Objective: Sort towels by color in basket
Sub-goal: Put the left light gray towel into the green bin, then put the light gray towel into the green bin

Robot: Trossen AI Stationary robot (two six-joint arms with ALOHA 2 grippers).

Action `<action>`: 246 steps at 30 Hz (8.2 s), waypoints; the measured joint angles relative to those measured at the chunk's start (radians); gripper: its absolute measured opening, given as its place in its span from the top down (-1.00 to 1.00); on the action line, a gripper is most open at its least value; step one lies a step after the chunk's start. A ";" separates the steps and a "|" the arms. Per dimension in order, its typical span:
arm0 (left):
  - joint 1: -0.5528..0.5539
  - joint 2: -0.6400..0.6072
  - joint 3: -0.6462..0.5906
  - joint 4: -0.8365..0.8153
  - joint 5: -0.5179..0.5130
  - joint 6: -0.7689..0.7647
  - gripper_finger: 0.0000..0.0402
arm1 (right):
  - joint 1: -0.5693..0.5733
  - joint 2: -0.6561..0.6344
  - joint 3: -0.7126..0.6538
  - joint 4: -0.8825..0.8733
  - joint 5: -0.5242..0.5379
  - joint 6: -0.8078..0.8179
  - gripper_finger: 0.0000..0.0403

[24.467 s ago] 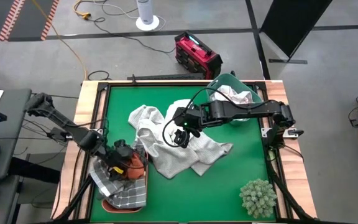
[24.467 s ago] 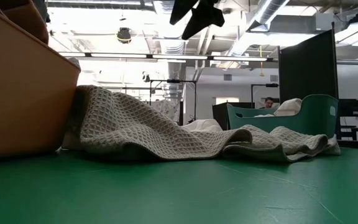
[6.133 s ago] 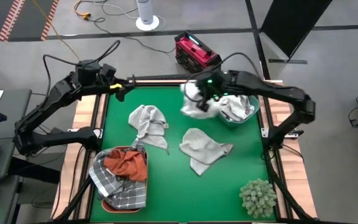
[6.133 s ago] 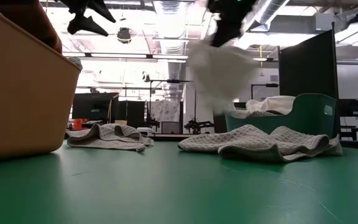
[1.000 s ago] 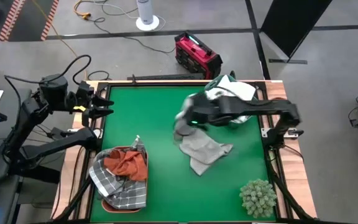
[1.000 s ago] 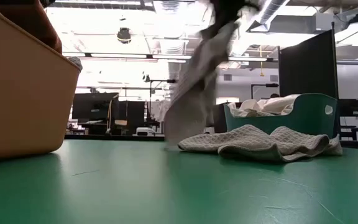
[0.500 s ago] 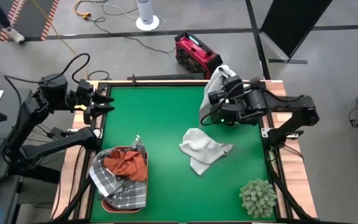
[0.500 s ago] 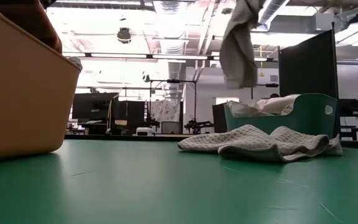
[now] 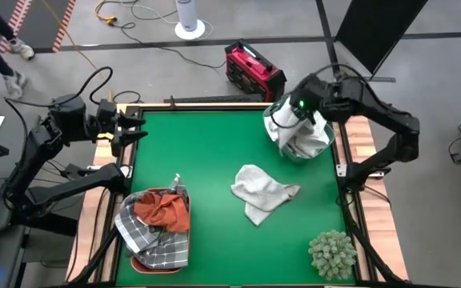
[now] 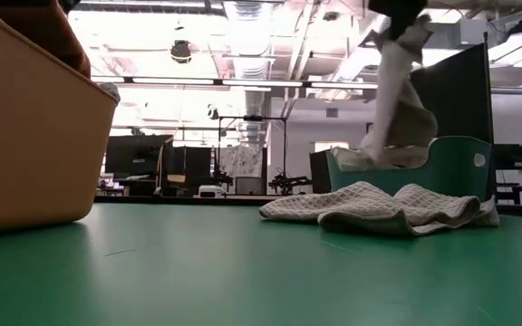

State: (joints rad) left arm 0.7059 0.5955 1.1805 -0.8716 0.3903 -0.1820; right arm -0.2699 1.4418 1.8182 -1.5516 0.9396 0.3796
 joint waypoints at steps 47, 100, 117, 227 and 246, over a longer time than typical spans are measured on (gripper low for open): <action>0.000 0.013 0.000 0.006 -0.013 0.003 -0.21 | -0.319 0.091 -0.290 0.099 -0.836 0.130 -0.37; 0.000 0.012 0.017 0.003 0.187 -0.095 -0.21 | -0.052 -0.167 -0.481 0.614 -0.210 0.163 0.83; 0.000 0.050 0.017 0.017 0.124 0.006 -0.21 | -0.236 0.212 -0.483 0.142 -0.786 0.067 0.83; 0.000 0.072 0.017 0.002 0.089 -0.090 -0.21 | -0.783 0.393 -0.193 0.317 -0.838 -0.179 0.18; 0.000 0.072 0.017 0.002 0.091 -0.092 -0.21 | -0.745 0.376 -0.235 0.347 -0.839 -0.261 0.16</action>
State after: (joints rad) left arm 0.7055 0.6674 1.1973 -0.8695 0.4812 -0.2738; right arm -1.0149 1.8179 1.5836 -1.2041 0.1005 0.1188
